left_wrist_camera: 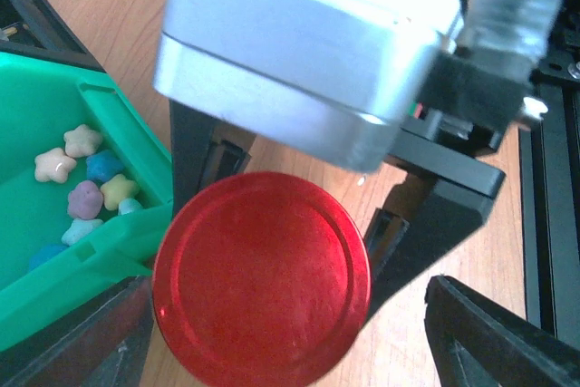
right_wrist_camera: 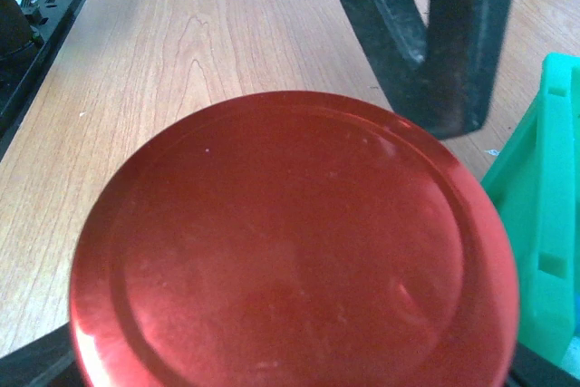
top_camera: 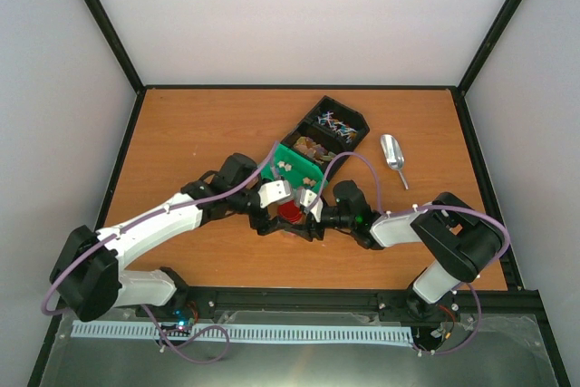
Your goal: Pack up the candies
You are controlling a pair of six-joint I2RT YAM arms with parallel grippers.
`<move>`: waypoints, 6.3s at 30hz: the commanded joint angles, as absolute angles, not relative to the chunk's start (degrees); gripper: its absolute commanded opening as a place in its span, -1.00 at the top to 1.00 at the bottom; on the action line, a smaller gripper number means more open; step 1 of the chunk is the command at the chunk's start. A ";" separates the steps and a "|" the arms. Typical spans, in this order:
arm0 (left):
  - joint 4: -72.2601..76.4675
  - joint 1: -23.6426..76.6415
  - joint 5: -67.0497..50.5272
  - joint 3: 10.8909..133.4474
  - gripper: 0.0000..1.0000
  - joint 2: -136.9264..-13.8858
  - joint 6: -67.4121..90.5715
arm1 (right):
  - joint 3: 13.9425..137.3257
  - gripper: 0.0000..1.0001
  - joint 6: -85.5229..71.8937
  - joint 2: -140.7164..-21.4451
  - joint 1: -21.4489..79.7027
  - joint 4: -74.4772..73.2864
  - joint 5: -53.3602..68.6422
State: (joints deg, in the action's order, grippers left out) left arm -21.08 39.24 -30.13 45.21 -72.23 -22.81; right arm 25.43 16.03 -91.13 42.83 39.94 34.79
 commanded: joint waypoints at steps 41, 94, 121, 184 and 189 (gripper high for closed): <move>-22.55 37.79 -33.30 45.18 0.09 -74.05 -30.52 | 27.12 -0.79 24.11 -89.37 40.08 32.06 43.41; -11.28 40.34 -23.23 40.19 0.12 -70.83 -10.82 | 24.98 -0.82 8.78 -92.96 45.17 45.29 25.80; -27.04 36.20 -34.68 46.15 0.13 -76.14 -33.29 | 26.82 -0.69 19.36 -90.77 39.20 38.27 36.27; -25.00 40.57 -38.68 45.47 0.25 -76.14 -31.00 | 25.77 0.06 17.75 -93.48 40.48 41.06 32.20; -43.52 39.41 -40.13 52.87 0.25 -82.49 -56.26 | 26.63 0.19 22.55 -92.99 38.03 36.66 38.67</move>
